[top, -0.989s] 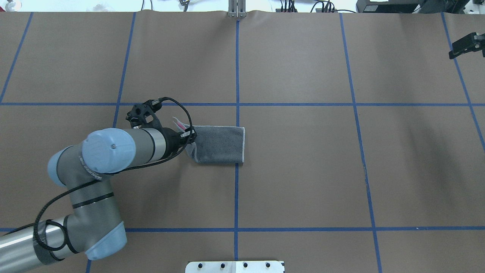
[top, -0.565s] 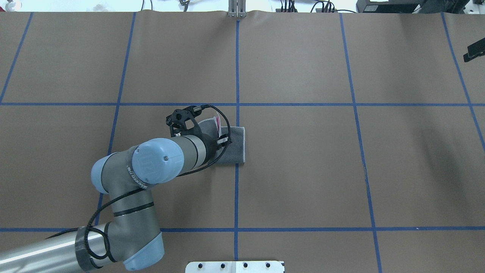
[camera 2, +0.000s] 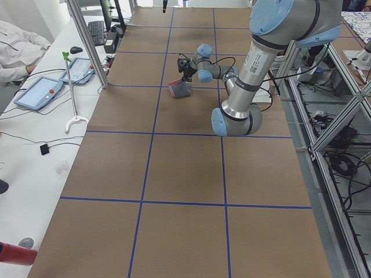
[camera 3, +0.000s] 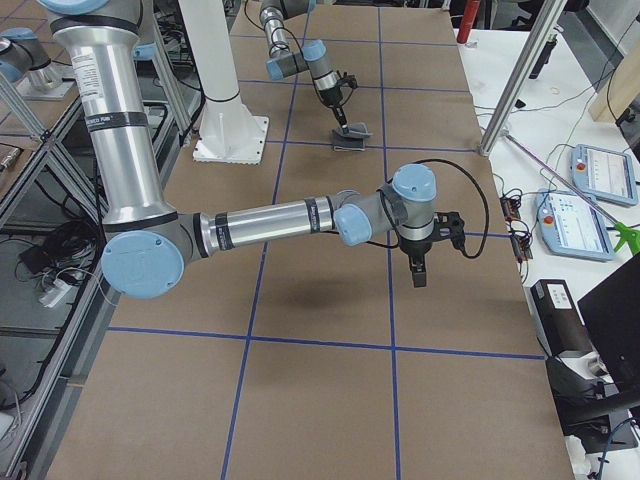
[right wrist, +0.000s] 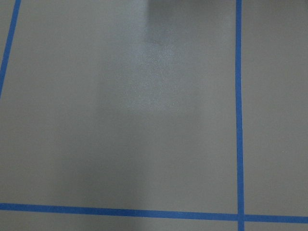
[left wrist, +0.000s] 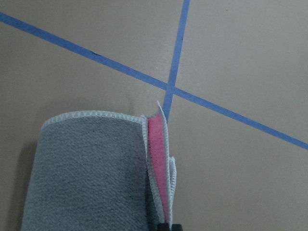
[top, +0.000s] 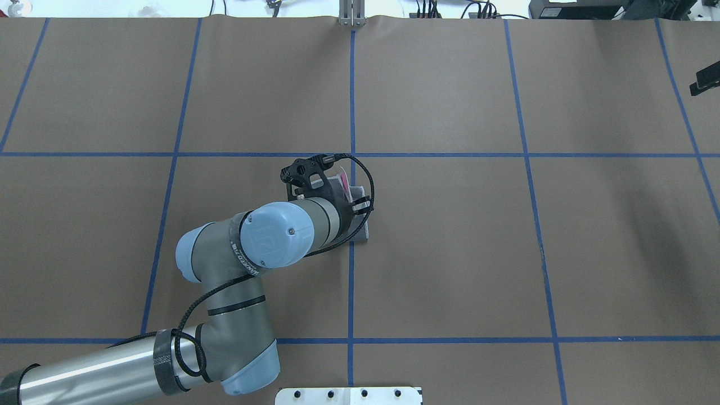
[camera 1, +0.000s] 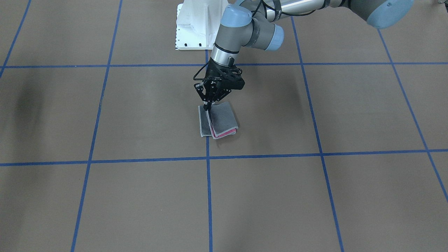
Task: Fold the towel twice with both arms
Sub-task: 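Fold the held strip end over toward its other end with the left gripper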
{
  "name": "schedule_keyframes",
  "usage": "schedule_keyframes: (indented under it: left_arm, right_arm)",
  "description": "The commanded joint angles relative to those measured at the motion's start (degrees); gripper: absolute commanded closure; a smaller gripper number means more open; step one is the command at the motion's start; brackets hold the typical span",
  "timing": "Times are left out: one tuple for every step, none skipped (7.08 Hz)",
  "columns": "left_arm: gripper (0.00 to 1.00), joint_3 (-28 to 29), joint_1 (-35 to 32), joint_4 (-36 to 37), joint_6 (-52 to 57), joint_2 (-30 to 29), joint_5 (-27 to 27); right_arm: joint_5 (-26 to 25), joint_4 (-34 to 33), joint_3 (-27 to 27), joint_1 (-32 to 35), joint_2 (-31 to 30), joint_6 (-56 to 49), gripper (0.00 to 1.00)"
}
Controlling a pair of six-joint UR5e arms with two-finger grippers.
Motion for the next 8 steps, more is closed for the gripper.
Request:
schedule_keyframes:
  left_arm:
    - [1.00,0.15,0.78,-0.18,1.80,-0.14,0.06]
    - [1.00,0.06,1.22,-0.27,1.80,-0.31,0.07]
    - [1.00,0.06,1.57,-0.27,1.89,-0.31,0.07]
    - [0.87,0.15,1.66,-0.36,1.89,-0.31,0.07]
    - [0.45,0.23,1.66,-0.36,1.89,-0.31,0.07]
    - [0.00,0.15,1.66,-0.27,1.81,-0.49,-0.02]
    - [0.00,-0.20,1.57,-0.18,1.72,-0.84,-0.20]
    - [0.00,-1.25,1.40,-0.01,1.89,-1.01,-0.63]
  right_arm:
    - [-0.01,0.03,0.00,-0.08,-0.02,0.07,0.00]
    - [-0.09,0.03,0.00,-0.08,0.07,0.07,0.00]
    - [-0.09,0.03,0.00,0.00,-0.02,0.07,0.00]
    - [-0.09,0.12,0.00,-0.08,-0.02,0.07,0.00]
    - [-0.09,0.12,0.00,0.00,-0.02,0.07,0.00]
    - [-0.09,0.12,0.00,-0.08,-0.02,0.07,0.00]
    - [-0.09,0.12,0.00,0.00,-0.10,0.07,0.00]
    - [-0.09,-0.05,0.00,0.01,-0.02,0.07,0.00]
